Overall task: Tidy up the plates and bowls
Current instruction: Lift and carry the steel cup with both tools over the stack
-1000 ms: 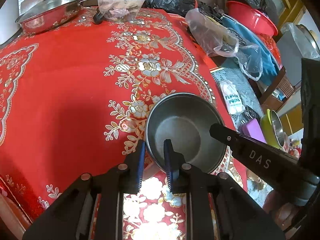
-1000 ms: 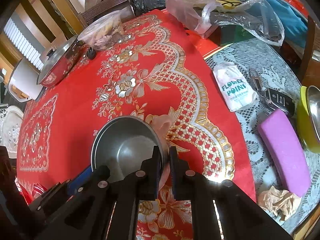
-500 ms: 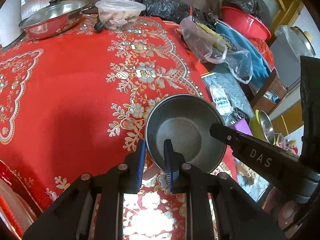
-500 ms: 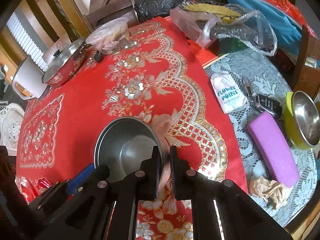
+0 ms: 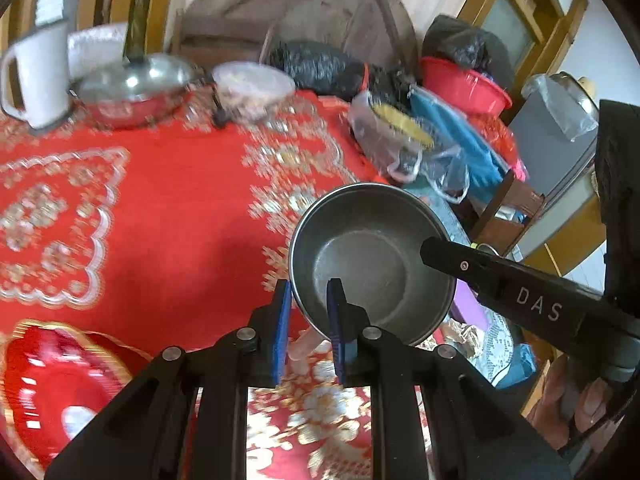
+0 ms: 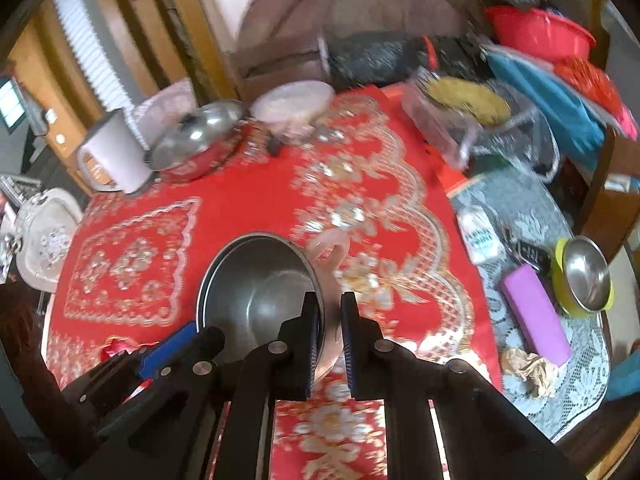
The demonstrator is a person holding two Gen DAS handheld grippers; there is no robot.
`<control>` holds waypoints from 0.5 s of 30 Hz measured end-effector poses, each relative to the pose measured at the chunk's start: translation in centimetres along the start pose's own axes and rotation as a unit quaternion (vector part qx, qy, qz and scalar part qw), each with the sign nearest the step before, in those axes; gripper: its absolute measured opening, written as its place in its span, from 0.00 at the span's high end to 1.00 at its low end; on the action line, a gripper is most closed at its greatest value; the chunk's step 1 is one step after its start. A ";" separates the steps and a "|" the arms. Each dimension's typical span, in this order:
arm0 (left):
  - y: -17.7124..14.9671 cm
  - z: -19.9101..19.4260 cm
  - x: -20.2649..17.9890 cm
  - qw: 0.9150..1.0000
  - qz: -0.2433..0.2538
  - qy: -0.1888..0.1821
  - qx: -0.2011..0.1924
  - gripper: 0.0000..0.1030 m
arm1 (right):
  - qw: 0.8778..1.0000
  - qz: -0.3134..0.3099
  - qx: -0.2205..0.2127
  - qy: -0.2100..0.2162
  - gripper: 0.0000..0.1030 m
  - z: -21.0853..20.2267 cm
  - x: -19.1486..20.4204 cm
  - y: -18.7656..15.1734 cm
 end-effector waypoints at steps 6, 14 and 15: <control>-0.8 -5.7 3.7 0.999 0.004 0.020 -0.042 0.85 | 0.998 -0.047 -0.018 0.029 0.89 -2.3 6.7 -0.8; -3.1 -11.2 9.3 0.994 -0.012 0.051 -0.096 0.85 | 0.992 -0.103 -0.030 0.065 0.88 -3.3 14.6 -2.9; -3.7 -11.6 10.0 0.994 -0.012 0.054 -0.098 0.85 | 0.991 -0.110 -0.030 0.072 0.88 -3.2 15.5 -3.5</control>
Point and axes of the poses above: each gripper's, at about its wrist camera, not at the fingertips, and z roughly the way its jaws point, x to its left, y to its top, the point moved 9 cm from there along z, roughly the way its jaws point, and after that the axes turned 12 degrees about x, right-handed, at the moved point
